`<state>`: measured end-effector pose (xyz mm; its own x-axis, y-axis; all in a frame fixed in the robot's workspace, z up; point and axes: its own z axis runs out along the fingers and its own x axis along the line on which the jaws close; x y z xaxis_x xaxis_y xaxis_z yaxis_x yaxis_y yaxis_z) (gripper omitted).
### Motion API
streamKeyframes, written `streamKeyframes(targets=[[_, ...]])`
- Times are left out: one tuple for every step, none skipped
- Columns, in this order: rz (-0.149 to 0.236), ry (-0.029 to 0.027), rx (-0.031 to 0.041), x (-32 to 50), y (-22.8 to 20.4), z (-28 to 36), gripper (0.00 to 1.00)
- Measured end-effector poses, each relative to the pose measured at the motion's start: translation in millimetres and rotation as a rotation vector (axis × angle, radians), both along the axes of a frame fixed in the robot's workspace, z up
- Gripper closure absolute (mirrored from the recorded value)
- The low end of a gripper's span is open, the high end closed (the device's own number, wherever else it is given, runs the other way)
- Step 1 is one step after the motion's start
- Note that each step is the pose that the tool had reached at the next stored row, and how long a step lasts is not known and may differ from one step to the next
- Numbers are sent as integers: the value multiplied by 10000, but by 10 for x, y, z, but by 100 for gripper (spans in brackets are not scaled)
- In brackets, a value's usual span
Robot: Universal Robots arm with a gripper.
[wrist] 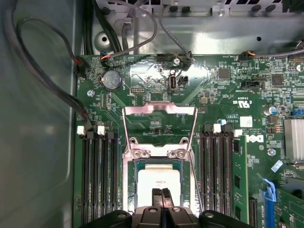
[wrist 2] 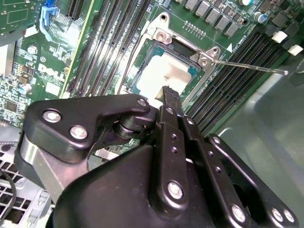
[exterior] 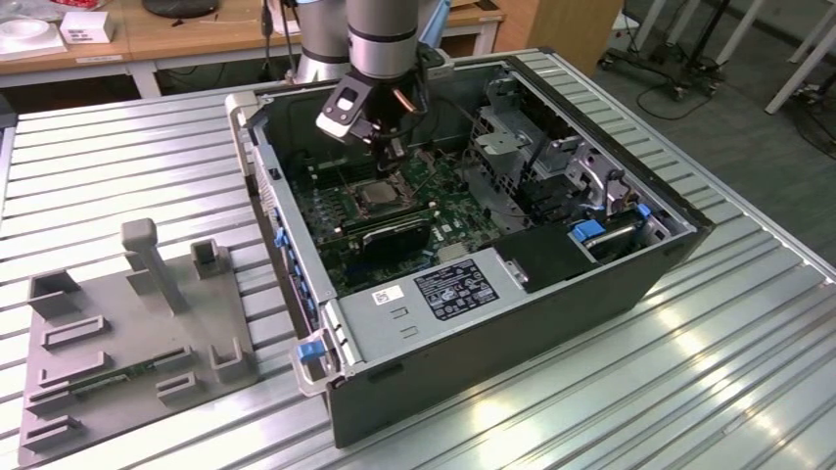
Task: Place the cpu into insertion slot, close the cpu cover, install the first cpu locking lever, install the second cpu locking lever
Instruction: 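Close the cpu cover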
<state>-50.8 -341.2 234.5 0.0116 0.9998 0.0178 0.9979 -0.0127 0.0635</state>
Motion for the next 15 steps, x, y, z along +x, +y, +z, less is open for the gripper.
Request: streamKeyframes(targets=[[0, 0, 0, 0, 0, 11, 89], [-1, 0, 0, 0, 0, 23, 89], [0, 0, 0, 0, 0, 35, 89], [0, 0, 0, 0, 1, 44, 89], [0, 0, 0, 0, 1, 52, 89], [1, 0, 1, 0, 1, 61, 89], [1, -1, 1, 0, 1, 74, 89], [0, 0, 1, 0, 1, 90, 89], [0, 0, 0, 0, 1, 103, 89], [0, 0, 0, 0, 1, 115, 89], [0, 0, 0, 0, 1, 126, 89], [0, 0, 0, 0, 1, 134, 89], [0, 0, 0, 0, 1, 141, 89], [0, 0, 0, 0, 1, 148, 89], [0, 0, 0, 0, 1, 157, 89]])
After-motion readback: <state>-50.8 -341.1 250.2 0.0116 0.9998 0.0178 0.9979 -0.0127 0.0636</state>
